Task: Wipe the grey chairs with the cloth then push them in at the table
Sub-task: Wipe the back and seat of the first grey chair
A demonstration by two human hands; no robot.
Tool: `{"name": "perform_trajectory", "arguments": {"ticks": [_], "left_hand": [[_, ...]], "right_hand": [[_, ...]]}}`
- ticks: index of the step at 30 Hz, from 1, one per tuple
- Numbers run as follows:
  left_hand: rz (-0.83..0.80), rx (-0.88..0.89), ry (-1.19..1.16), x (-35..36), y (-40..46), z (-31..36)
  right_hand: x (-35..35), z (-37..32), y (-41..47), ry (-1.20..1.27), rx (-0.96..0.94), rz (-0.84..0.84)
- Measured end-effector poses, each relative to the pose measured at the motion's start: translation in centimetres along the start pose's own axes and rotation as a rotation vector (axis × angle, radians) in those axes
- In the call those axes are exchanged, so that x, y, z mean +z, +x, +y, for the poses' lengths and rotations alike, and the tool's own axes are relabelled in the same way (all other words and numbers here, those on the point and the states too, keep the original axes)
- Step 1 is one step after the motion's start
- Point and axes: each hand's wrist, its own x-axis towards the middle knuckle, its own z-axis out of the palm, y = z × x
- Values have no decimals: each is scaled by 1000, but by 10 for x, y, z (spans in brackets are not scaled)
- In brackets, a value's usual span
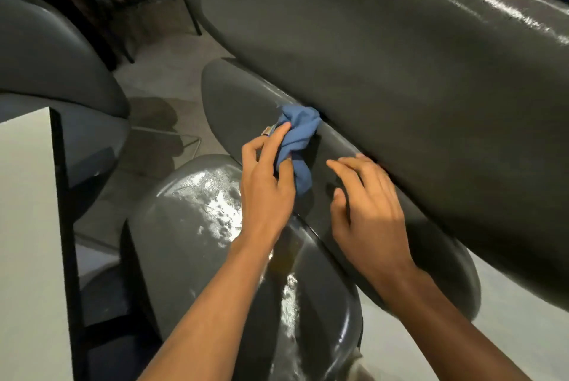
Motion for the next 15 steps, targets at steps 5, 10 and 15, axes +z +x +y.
{"name": "perform_trajectory", "arguments": {"ticks": [5, 10, 15], "left_hand": [[-111, 212, 55, 42, 5, -30], [39, 308, 161, 50, 30, -44], [143, 445, 282, 38, 69, -59]], "right_hand": [[25, 6, -1, -78, 40, -36], [43, -2, 5, -46, 15, 21], [50, -5, 32, -7, -30, 51]]}}
